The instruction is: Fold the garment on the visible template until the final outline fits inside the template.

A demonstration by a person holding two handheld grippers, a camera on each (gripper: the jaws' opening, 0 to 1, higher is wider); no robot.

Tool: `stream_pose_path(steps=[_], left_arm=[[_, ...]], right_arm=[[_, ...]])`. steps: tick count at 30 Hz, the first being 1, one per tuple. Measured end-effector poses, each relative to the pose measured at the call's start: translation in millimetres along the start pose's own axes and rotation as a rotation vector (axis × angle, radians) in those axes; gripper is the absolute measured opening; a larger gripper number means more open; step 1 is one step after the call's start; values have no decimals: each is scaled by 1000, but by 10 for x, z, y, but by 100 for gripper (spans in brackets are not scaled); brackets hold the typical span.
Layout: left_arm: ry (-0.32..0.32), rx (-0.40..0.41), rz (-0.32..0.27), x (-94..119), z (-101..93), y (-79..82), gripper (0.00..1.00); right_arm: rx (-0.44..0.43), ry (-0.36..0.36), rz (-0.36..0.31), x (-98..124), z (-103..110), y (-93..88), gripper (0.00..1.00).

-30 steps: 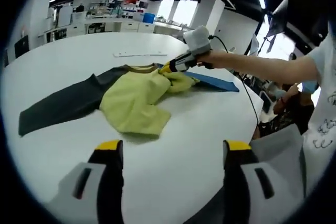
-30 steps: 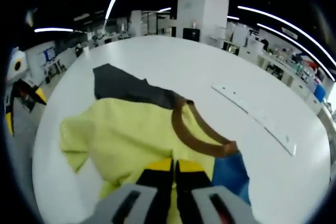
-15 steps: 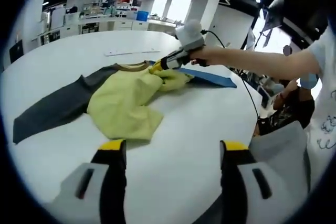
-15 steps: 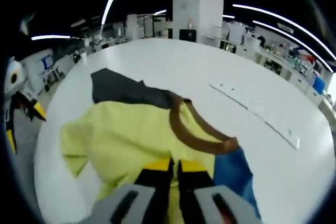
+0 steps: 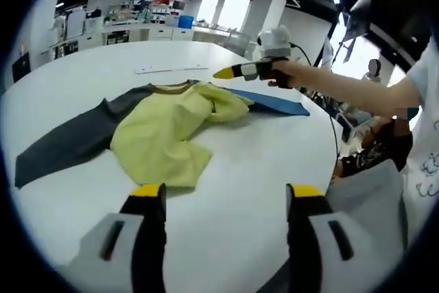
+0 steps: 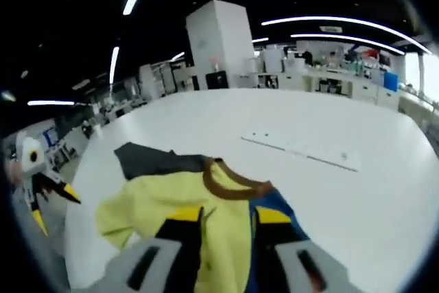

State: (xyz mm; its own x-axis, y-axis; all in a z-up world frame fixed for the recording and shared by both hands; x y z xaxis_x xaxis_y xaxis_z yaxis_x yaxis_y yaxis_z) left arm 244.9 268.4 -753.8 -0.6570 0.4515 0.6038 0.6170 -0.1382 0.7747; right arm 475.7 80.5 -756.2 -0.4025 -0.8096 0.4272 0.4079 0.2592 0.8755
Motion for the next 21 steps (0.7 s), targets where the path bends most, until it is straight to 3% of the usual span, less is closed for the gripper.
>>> stream_pose_path(steps=[2, 7, 9, 13, 16, 21], left_arm=[[-4, -5, -10, -32, -6, 20, 66], [-8, -1, -8, -168, -8, 26, 65], [-14, -9, -3, -221, -51, 41, 65], [-32, -12, -1, -285, -105, 81, 65], [-43, -29, 0, -310, -126, 113, 65], [-27, -56, -5, -393, -121, 144, 65]], right_arm=[[43, 13, -22, 124, 92, -28, 47], [237, 73, -17, 399, 420, -248, 86], [234, 92, -13, 456, 517, -342, 98], [203, 120, -51, 567, 615, -397, 100], [225, 86, -6, 625, 575, -485, 100], [218, 94, 2, 697, 582, -554, 100]])
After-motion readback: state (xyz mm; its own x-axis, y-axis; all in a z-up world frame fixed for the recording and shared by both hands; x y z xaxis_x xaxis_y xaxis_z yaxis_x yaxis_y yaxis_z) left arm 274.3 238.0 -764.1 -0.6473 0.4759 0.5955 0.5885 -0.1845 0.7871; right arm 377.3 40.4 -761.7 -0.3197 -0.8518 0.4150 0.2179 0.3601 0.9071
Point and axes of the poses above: the point that each gripper's makers call its tool centre point, and the gripper's own axes: x roughly backward along the fingers, z roughly to its left, y roughly out of its top, the point moved 3 cm from there along x, roughly backward along the fingers, and after that the axes turned 9 degrees about y, right-handed, at the moved point
